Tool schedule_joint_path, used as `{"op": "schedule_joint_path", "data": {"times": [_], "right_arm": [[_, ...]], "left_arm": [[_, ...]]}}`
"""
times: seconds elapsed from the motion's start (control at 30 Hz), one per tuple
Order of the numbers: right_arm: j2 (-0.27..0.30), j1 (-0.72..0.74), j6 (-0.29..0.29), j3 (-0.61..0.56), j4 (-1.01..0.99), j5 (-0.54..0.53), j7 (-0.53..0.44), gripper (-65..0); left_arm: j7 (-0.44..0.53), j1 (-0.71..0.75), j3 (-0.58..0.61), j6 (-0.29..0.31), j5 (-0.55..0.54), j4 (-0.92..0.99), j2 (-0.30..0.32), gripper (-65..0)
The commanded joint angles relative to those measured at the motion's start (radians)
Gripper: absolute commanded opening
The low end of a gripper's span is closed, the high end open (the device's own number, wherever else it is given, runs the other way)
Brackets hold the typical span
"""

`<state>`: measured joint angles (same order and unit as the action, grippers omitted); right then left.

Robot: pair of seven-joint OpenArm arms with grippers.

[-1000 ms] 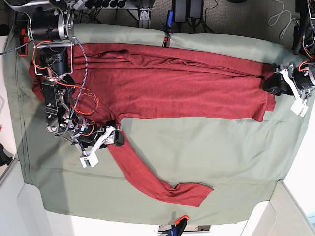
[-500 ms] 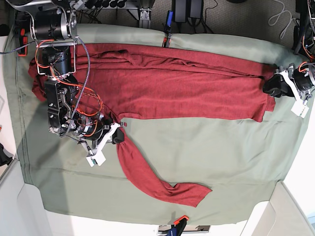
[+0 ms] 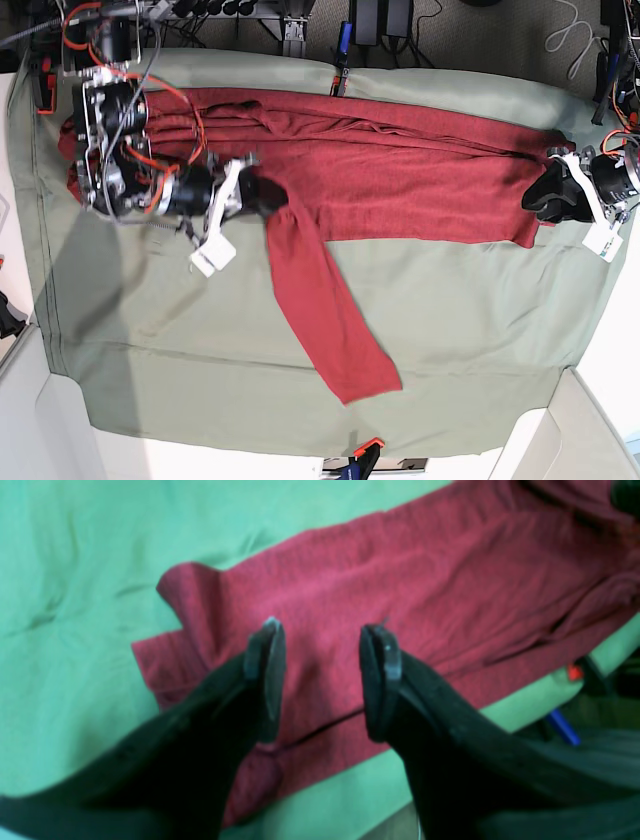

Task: Fold the T-shirt properly
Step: 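Grasp the hanging sleeve with the right gripper and lay it across, then grasp the other sleeve with the left gripper and fold it over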

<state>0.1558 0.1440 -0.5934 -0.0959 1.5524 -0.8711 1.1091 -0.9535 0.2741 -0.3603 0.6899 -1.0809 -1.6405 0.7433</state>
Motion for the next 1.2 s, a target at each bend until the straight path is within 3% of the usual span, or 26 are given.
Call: {"op": "schedule_joint_path", "data": {"times": [0.0, 0.2, 0.47, 0.57, 0.6, 0.73, 0.93, 1.17], "right_arm": [[0.002, -0.009, -0.020, 0.001, 0.052, -0.036, -0.013, -65.0], [0.010, -0.165, -0.019, 0.002, 0.158, -0.024, -0.012, -65.0], [0.007, -0.185, -0.016, 0.002, 0.157, 0.003, -0.005, -65.0], [0.007, -0.183, -0.016, 0.002, 0.157, 0.003, -0.005, -40.9], [0.007, -0.182, -0.016, 0.003, 0.158, 0.004, -0.005, -35.9], [0.007, -0.168, -0.014, 0.035, 0.174, 0.035, -0.005, -34.0], [0.008, -0.151, -0.013, 0.236, 0.218, 0.036, -0.018, -34.0], [0.016, -0.160, -0.012, 0.523, 0.232, 0.038, -0.032, -34.0]], "left_arm": [[0.018, -0.008, -0.011, 0.008, -0.030, -0.014, 0.024, -37.3], [0.040, -0.008, -0.011, 0.008, -0.069, -0.016, 0.024, -37.3], [0.063, -0.073, 0.023, 0.008, -0.010, -0.039, -0.016, -37.3], [0.068, -0.115, 0.095, 0.008, 0.037, -0.039, -0.026, -37.2], [0.071, -0.130, 0.124, 0.008, 0.055, -0.039, -0.029, -36.4], [0.117, -0.208, 0.252, 0.008, 0.147, -0.039, -0.034, -30.3], [0.180, -0.352, 0.387, 0.008, 0.239, 0.018, -0.112, -30.2], [0.220, -0.570, 0.449, 0.008, 0.298, 0.295, -0.295, -30.2]]}}
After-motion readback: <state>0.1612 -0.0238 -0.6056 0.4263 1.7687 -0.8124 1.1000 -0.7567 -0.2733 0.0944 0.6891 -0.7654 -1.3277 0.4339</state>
